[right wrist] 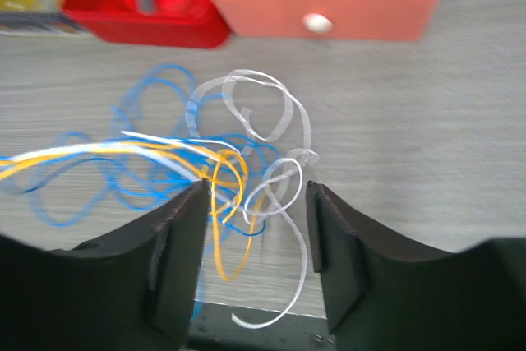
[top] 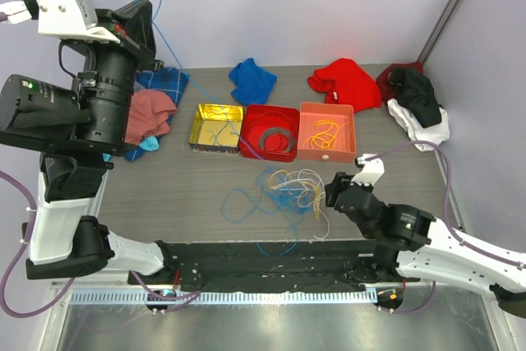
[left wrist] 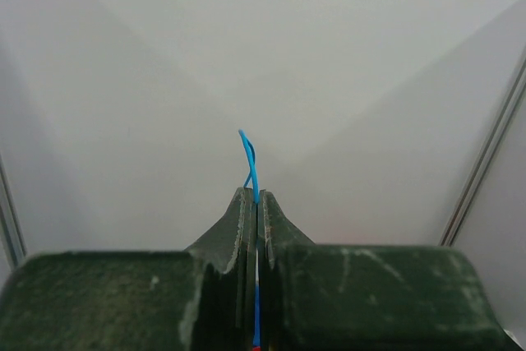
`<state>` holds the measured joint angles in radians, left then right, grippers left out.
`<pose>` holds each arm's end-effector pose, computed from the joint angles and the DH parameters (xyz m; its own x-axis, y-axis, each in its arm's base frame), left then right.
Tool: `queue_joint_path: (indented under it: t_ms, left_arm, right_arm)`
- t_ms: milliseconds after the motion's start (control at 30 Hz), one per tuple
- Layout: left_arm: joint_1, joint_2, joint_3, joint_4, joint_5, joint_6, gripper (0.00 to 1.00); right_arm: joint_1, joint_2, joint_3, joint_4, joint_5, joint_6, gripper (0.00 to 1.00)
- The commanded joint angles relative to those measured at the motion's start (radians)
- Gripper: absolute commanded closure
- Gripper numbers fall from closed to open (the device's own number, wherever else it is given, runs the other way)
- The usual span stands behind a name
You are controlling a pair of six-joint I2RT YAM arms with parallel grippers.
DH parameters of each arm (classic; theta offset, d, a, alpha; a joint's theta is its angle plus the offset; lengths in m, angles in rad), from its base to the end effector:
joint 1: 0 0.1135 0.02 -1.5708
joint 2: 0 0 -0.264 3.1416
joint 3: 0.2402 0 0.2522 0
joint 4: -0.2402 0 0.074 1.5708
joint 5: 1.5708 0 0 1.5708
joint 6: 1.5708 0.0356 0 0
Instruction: Untangle the cables
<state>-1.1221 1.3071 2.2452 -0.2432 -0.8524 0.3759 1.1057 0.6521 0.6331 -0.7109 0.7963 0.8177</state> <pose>0.0773 -0.0987 0.6638 0.3840 -0.2405 -0.8915 0.2163 0.9620 -0.1664 0.0810 0.1047 0.2631 -0.4863 0.1686 -0.8574 -0.0459 0.9749 0.2178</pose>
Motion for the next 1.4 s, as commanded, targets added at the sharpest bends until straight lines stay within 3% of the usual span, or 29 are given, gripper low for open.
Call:
queue_joint_path:
  t_ms: [0,267,567,900,1100,1267,1367]
  left_arm:
    - [-0.002,0.015,0.031,0.033,0.03,0.02,1.0]
    - [-0.004,0.06,0.102,-0.007,0.079,-0.011,1.0]
    - [-0.004,0.061,0.077,-0.041,0.095,-0.055,1.0]
    - [-0.004,0.046,0.054,-0.064,0.09,-0.068,1.0]
    - [-0.004,0.032,0.03,-0.056,0.087,-0.066,1.0]
    - [-0.004,0.032,0.024,-0.065,0.076,-0.058,1.0]
    - [-0.004,0.027,0.002,-0.051,0.065,-0.043,1.0]
  right_arm:
    - [0.008,-0.042,0.037,0.246,-0.09,-0.17,0.38]
    - [0.009,0.217,0.197,0.539,-0.345,-0.434,0.34]
    - [0.011,0.53,0.349,0.705,-0.503,-0.509,0.33]
    - [0.014,0.578,0.396,0.742,-0.543,-0.529,0.35]
    - [0.017,0.531,0.382,0.731,-0.546,-0.539,0.35]
    - [0.028,0.433,0.338,0.74,-0.451,-0.534,0.36]
    - [0.028,0.379,0.314,0.743,-0.518,-0.549,0.36]
